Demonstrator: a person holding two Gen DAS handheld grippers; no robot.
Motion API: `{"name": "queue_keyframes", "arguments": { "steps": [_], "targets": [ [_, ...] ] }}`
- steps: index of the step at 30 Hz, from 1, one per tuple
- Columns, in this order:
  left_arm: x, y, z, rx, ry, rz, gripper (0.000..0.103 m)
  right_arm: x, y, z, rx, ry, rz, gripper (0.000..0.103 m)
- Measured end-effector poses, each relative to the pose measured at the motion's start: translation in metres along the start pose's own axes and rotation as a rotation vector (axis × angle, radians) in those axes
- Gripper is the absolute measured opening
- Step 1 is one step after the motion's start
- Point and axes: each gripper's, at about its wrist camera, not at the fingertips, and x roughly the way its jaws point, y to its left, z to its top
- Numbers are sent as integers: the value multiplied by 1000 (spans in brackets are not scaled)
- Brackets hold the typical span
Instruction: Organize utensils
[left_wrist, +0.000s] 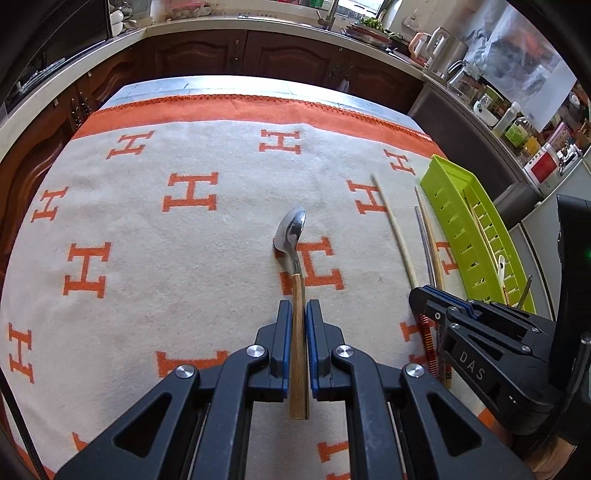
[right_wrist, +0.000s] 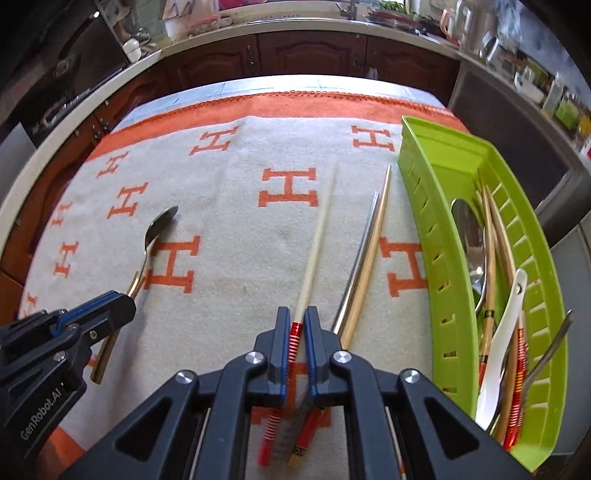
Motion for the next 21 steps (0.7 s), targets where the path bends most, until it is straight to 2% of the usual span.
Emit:
{"name": "queue_keyframes", "arguments": {
  "steps": [4,10,15,19,21],
  "targets": [
    [-4,-4,1,17,-10,-2,5,-8,-9,-3,29,-1,58,5],
    [11,-2,-4,22,54,16,5,-13,-11,-7,26,0,90,5],
    [16,0,-5,19,72,28,7,-10,-10,-12,20,10,116,5],
    [19,0,3,9,79,15,20,-8,-11,-14,22,11,135,5],
    [24,-3,9,16,83,25,21,-8,-13,-15,27,8,149,5]
  ]
}}
